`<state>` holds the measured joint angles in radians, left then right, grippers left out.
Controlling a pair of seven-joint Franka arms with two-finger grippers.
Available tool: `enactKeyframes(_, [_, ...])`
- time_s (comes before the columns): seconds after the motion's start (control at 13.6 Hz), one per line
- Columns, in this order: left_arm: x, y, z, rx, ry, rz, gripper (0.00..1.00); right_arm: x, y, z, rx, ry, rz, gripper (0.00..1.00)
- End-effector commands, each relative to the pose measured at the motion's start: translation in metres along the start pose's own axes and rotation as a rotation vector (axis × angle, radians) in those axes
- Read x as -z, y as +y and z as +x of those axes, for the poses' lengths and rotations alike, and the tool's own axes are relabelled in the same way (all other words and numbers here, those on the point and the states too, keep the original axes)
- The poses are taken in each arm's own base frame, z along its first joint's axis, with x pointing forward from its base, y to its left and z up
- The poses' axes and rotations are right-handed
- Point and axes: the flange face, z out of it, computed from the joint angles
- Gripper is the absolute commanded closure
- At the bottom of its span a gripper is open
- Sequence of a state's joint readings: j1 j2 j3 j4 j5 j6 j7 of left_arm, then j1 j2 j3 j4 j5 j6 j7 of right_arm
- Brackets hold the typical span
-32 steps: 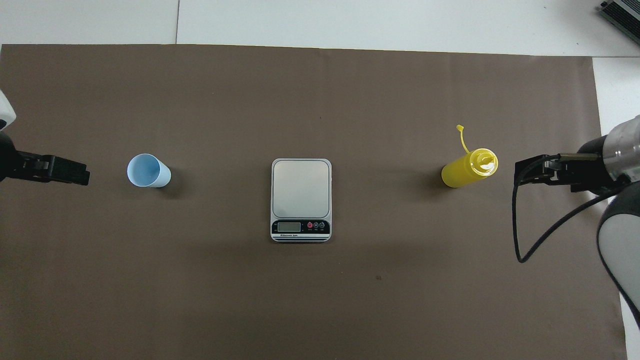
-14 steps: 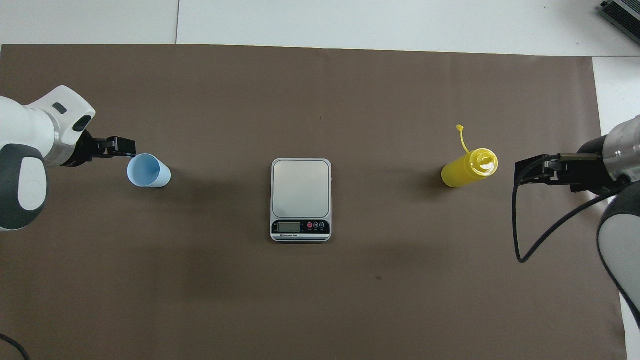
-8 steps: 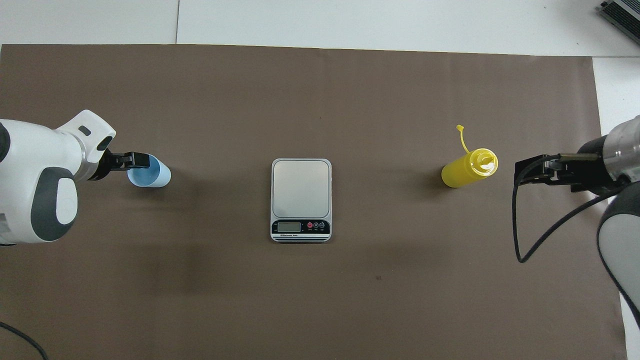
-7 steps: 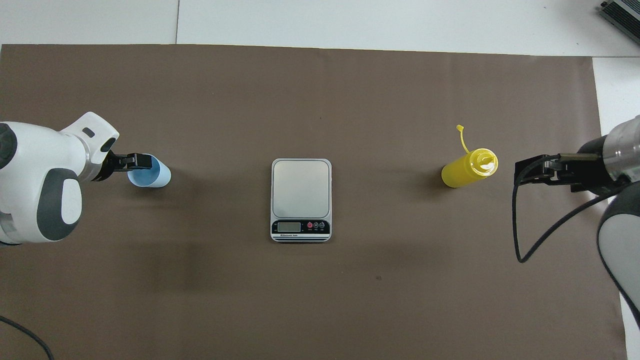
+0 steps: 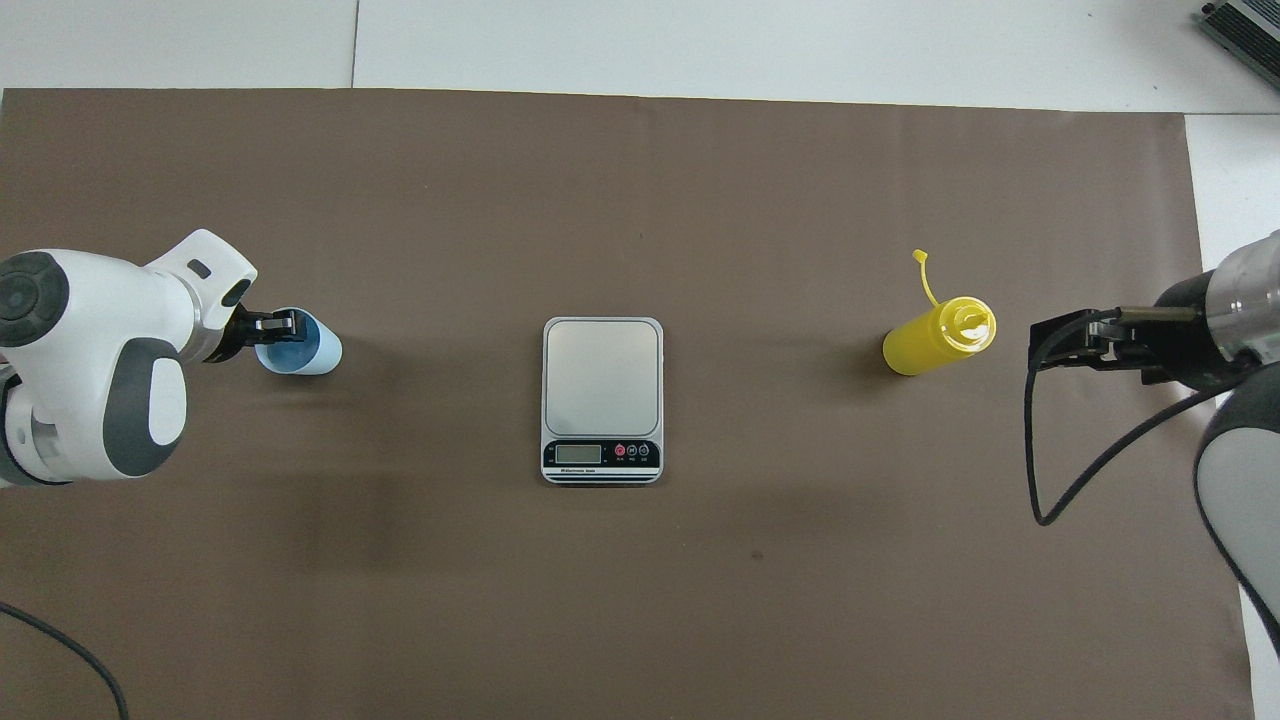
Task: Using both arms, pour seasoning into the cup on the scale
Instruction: 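Reach the left gripper to the blue cup and grasp it, then lift the blue cup with the left gripper and carry it over the scale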
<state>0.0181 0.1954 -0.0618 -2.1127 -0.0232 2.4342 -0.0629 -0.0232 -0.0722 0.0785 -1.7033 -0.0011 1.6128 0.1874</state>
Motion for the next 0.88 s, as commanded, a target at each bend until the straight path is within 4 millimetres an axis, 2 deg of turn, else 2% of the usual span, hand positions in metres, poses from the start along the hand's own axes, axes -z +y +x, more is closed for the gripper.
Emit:
enactKeyframes(0.0, [0.003, 0.000, 0.000, -0.022, -0.001, 0.012, 1.00, 0.002, 0.003, -0.002, -0.018, 0.000, -0.003, 0.00])
enactKeyframes(0.22, [0.015, 0.001, 0.008, -0.035, -0.021, 0.013, 1.00, 0.002, 0.002, -0.002, -0.017, 0.000, -0.003, 0.00])
enactKeyframes(0.37, [0.044, 0.006, 0.023, -0.043, -0.038, 0.012, 1.00, 0.002, 0.003, -0.002, -0.018, 0.000, -0.003, 0.00])
enactKeyframes(0.66, [0.108, 0.055, 0.041, -0.043, -0.067, -0.001, 1.00, 0.002, 0.002, -0.002, -0.017, 0.000, -0.003, 0.00])
enactKeyframes(0.81, [0.124, 0.083, 0.041, -0.004, -0.071, -0.004, 1.00, 0.002, 0.002, -0.002, -0.017, 0.000, -0.003, 0.00])
